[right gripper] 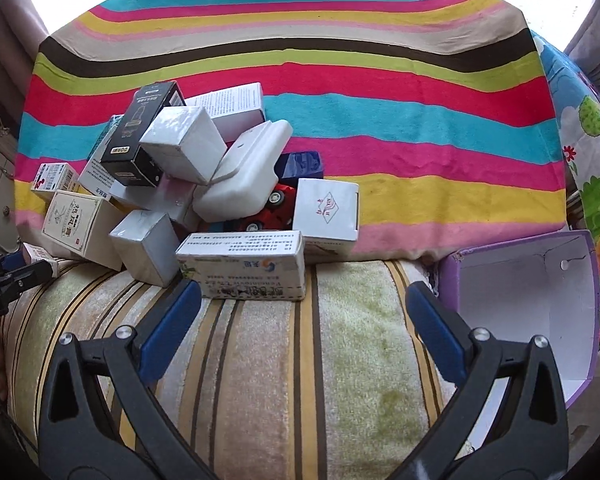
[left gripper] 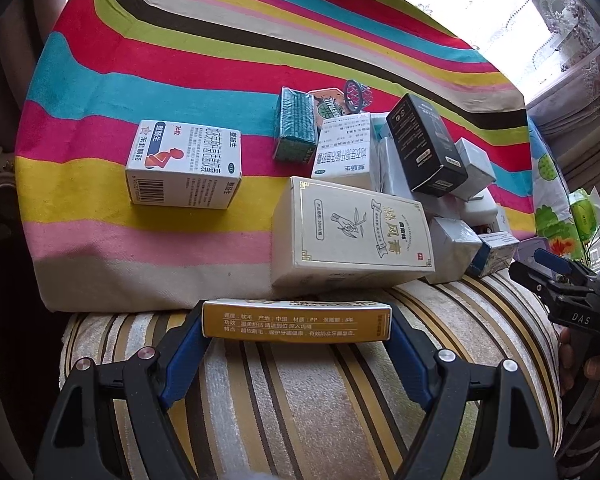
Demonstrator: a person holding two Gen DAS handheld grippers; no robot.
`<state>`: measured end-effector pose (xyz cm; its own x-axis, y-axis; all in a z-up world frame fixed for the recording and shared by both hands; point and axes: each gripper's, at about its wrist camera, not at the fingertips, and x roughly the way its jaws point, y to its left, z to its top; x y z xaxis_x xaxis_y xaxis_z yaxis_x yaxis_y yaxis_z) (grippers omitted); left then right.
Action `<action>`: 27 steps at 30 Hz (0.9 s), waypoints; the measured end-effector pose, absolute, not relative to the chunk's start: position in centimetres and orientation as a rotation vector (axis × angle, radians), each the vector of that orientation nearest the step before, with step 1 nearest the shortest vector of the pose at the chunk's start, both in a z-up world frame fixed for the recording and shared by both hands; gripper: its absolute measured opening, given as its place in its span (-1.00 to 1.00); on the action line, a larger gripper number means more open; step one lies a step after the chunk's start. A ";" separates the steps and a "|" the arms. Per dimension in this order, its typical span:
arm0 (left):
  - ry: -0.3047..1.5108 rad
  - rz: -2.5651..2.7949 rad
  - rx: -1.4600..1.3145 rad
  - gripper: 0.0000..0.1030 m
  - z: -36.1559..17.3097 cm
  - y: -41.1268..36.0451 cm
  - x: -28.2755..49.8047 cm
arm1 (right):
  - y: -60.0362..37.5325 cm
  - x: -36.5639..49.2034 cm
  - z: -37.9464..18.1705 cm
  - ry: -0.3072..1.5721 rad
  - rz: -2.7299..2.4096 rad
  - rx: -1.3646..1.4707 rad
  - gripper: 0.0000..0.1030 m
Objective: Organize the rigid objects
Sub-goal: 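Grasp the long white green-printed box with the right gripper while left holds orange box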
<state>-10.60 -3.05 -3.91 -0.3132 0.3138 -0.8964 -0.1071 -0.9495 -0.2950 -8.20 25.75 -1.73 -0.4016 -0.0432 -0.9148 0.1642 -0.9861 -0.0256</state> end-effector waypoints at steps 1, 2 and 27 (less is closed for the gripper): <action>-0.261 2.340 -1.655 0.62 -3.9 -3.0 -10.6 | 24.9 -8.2 -1.8 0.212 -2.501 1.635 0.99; -0.259 2.342 -1.652 0.62 -3.8 -3.0 -10.6 | 24.1 -8.3 -2.0 0.244 -2.483 1.632 0.99; -0.284 2.400 -1.531 0.61 -1.3 -1.9 -9.3 | 24.4 -9.5 -3.1 0.194 -2.469 1.651 0.53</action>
<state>-9.27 -1.92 -1.32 -0.3994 0.3361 -0.8529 -0.1279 -0.9417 -0.3112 -9.54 24.38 -3.09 -0.3754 -0.0643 -0.9246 0.2077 -0.9781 -0.0163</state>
